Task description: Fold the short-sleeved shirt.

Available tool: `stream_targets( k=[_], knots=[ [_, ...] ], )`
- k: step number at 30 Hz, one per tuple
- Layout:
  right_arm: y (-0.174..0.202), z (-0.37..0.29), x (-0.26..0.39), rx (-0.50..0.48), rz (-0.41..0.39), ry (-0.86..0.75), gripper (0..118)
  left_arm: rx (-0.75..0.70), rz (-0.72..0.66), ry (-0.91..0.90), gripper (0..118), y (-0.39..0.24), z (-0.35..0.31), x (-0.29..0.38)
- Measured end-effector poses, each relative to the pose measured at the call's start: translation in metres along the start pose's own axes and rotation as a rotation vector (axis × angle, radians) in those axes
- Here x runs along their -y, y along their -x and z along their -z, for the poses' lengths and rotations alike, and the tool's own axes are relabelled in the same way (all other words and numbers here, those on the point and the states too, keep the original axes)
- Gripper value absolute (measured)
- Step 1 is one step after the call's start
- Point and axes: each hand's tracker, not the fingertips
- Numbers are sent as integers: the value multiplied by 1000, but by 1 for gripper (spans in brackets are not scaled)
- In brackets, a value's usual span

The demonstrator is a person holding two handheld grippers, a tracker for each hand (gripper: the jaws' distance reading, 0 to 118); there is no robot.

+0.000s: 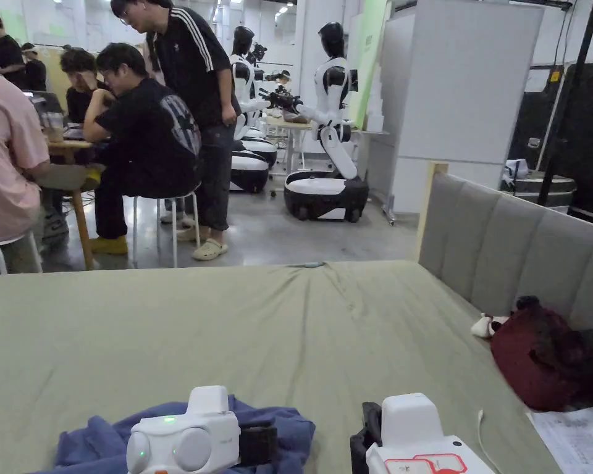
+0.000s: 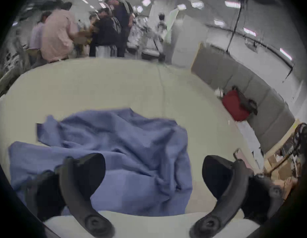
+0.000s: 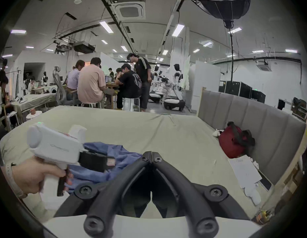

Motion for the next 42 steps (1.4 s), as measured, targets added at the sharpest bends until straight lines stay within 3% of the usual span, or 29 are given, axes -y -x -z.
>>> stream_targets(
  k=[7, 9, 10, 11, 14, 20, 23, 29, 35, 36, 37, 38, 39, 40, 42],
  knots=[
    [75, 19, -7, -84, 13, -18, 0, -258, 71, -376, 106, 85, -164, 40],
    [100, 22, -7, -103, 9, -18, 0, -316, 87, -402, 70, 111, -203, 57],
    [113, 22, -6, -119, 3, -19, 0, -351, 95, -416, 42, 121, -222, 66],
    [123, 33, -9, -129, 1, -11, 0, -396, 121, -425, 24, 132, -239, 75],
    [154, 41, -12, -150, 0, 12, 0, -502, 147, -415, 0, 158, -269, 96],
    [179, 64, -17, -170, -15, 30, 0, -497, 137, -390, 0, 190, -293, 104],
    [182, 66, -19, -168, -25, 35, 0, -446, 65, -337, 0, 208, -288, 91],
    [177, 74, -24, -165, -50, 50, 0, -304, -120, 75, 0, 267, -219, 45],
    [165, 86, -10, -189, -46, 111, 0, -359, -225, 215, 0, 321, -138, -8],
    [162, 90, -7, -182, -39, 121, 0, -362, -209, 219, 3, 326, -127, -15],
    [159, 96, -5, -177, -32, 131, 0, -356, -208, 231, 22, 329, -118, -19],
    [155, 102, -3, -175, -26, 137, 0, -355, -222, 240, 68, 334, -109, -22],
    [149, 99, 3, -173, -19, 137, 0, -357, -247, 238, 99, 339, -99, -23],
    [145, 102, 6, -167, -15, 141, 0, -377, -281, 241, 118, 345, -88, -22],
    [137, 111, 9, -154, -14, 154, 0, -424, -312, 252, 118, 355, -71, -20]
  ],
)
